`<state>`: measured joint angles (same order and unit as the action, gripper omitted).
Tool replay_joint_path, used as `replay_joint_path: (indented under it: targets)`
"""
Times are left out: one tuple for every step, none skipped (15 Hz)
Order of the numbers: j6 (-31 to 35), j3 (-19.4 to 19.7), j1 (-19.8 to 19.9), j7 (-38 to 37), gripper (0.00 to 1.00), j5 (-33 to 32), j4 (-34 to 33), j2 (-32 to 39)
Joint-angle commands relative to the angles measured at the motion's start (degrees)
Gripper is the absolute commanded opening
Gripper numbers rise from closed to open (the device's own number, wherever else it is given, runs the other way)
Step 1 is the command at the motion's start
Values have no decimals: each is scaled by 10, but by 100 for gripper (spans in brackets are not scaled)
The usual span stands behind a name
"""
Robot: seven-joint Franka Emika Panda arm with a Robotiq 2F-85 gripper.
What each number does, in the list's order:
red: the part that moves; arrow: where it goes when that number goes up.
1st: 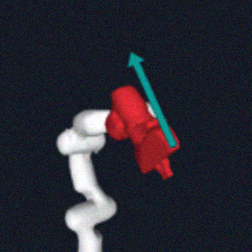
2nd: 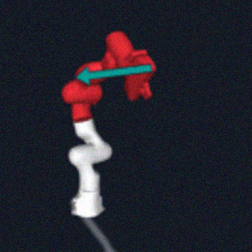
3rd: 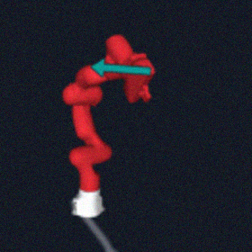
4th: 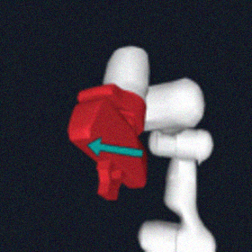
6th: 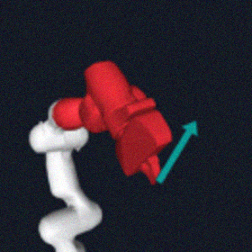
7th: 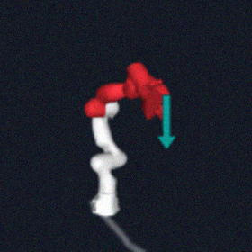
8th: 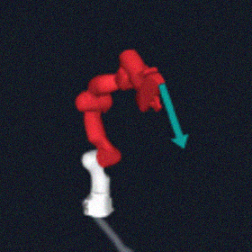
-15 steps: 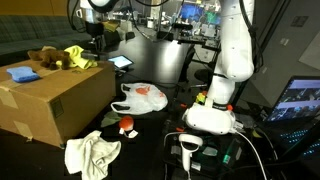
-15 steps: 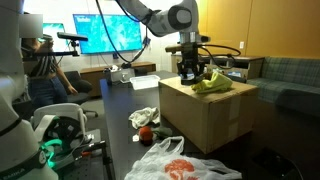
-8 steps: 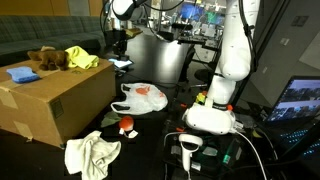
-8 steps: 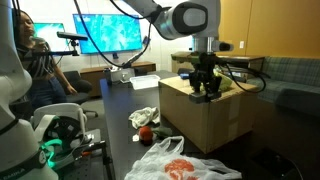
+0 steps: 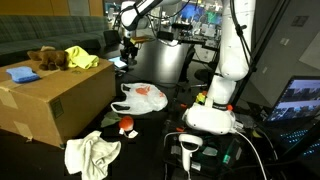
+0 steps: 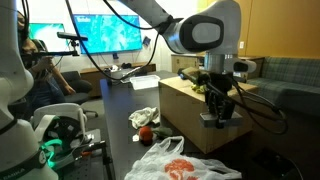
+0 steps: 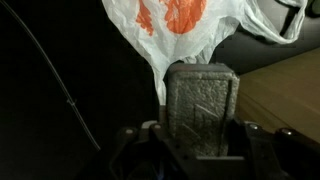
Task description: Put all the objects from the box on the table, and then put all the objects that were on the table on the box
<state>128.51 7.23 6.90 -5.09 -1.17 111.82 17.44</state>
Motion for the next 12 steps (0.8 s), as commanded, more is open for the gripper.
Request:
replay_joint_path:
  targets:
    - [-3, 11, 3, -67, 31, 18, -77, 68]
    - [-8, 14, 3, -87, 31, 22, -98, 86]
    - [-16, 14, 6, -100, 31, 31, -125, 104]
    - [-19, 16, 8, -116, 31, 39, -149, 121]
    - [-23, 17, 11, -130, 31, 48, -173, 138]
    - [-26, 19, 11, -147, 31, 53, -197, 153]
    - [-31, 22, 12, -161, 31, 56, -220, 167]
    - [-35, 24, 12, -174, 31, 59, -242, 181]
    - [-39, 27, 11, -187, 31, 58, -262, 193]
    - [-47, 32, 8, -201, 31, 53, -282, 204]
    - [-51, 34, 8, -214, 77, 53, -296, 212]
    - [-53, 38, 6, -227, 83, 51, -308, 220]
